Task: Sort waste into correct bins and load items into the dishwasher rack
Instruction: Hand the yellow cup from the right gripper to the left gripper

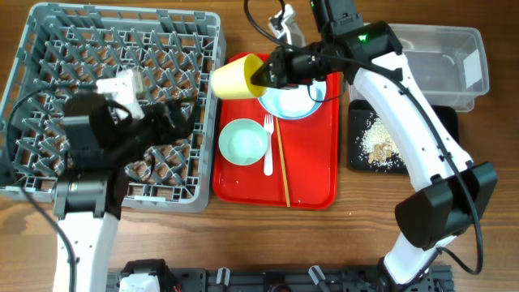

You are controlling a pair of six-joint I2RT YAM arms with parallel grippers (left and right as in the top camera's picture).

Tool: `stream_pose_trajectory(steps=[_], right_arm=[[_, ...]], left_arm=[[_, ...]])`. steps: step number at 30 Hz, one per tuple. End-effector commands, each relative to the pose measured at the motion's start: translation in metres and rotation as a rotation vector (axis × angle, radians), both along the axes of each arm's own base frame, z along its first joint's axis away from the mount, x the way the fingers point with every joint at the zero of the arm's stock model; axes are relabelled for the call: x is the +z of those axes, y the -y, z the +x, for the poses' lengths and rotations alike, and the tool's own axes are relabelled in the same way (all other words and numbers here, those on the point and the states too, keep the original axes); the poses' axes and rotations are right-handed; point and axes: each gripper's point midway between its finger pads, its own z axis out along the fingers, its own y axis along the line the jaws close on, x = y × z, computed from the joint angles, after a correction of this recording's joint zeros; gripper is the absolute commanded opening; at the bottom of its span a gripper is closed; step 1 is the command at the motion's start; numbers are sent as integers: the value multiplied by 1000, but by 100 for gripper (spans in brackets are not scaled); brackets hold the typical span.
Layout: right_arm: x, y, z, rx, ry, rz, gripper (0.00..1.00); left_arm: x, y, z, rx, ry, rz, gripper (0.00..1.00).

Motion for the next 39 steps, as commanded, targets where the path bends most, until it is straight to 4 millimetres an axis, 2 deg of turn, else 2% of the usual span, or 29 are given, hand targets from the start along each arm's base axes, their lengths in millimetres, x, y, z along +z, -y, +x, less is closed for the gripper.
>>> stream_pose_trajectory(steps=[1,6,10,15,17,29,39], right_arm=[[41,-13,-28,161,-46,232,4],[49,-14,-33,188,-66,276,4],[59,-15,-40,229,-81,334,4],[59,-16,-41,231,-84,335,4],[59,-17,-43,236,-85,334,4],[59,-30,-56,275,-96,332,4],[58,-30,-58,275,-113,327,4]], left_arm=[[32,44,-18,-303,72,-172,100],[58,61,-29,-495,196,-233,100],[67,65,-35,-554,246,-242,99],[80,68,-43,-623,317,-243,88],[84,69,-44,-632,329,-248,87],[91,70,-46,-657,363,-249,88],[91,70,-46,-657,363,-249,80]])
